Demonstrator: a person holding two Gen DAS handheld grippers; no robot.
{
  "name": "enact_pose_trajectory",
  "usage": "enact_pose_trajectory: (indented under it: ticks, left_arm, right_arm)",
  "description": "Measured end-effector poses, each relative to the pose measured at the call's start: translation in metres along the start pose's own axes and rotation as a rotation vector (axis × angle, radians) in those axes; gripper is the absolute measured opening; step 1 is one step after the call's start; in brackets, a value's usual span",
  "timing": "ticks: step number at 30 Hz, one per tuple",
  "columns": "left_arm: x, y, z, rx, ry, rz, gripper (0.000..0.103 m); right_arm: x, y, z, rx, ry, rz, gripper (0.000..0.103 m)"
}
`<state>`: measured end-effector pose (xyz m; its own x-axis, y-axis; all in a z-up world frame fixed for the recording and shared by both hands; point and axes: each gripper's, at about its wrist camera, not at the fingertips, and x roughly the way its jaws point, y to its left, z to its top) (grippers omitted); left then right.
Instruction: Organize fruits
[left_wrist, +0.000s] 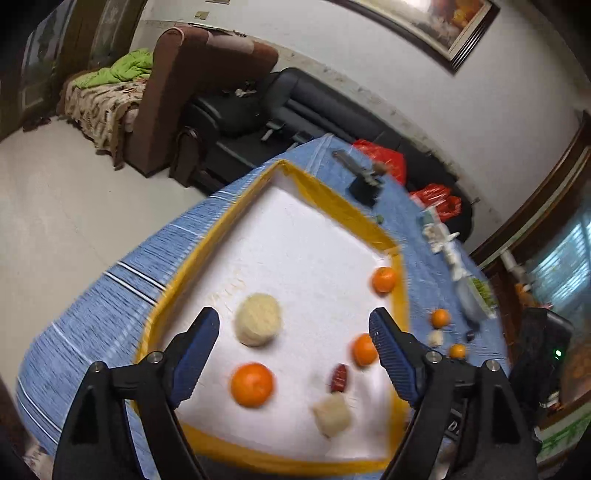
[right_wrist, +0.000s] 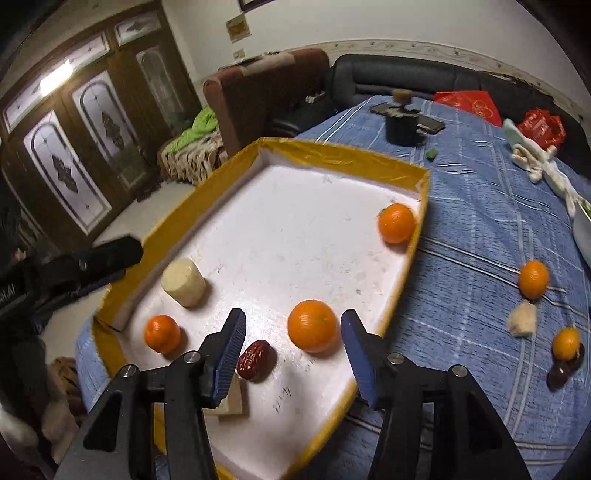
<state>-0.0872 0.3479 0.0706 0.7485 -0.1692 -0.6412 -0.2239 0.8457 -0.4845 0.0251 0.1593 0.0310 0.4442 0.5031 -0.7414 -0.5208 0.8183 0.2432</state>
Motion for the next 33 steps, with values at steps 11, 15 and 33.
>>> enact_pose_trajectory:
  ticks: [11, 15, 33]
  left_arm:
    - [-0.074, -0.058, -0.021, 0.106, -0.064, -0.134, 0.083]
    - [-0.128, -0.084, -0.027, 0.177, -0.151, -0.171, 0.083]
    - [-0.316, -0.223, 0.118, 0.545, -0.635, 0.254, 0.1]
  right_arm:
    - [-0.138, -0.071, -0.033, 0.163, -0.143, -0.013, 0.062]
    - [-0.212, -0.104, -0.059, 0.241, -0.229, -0.074, 0.062]
    - [-0.609, -0.108, 0.067, 0.214, -0.706, -0.606, 0.077]
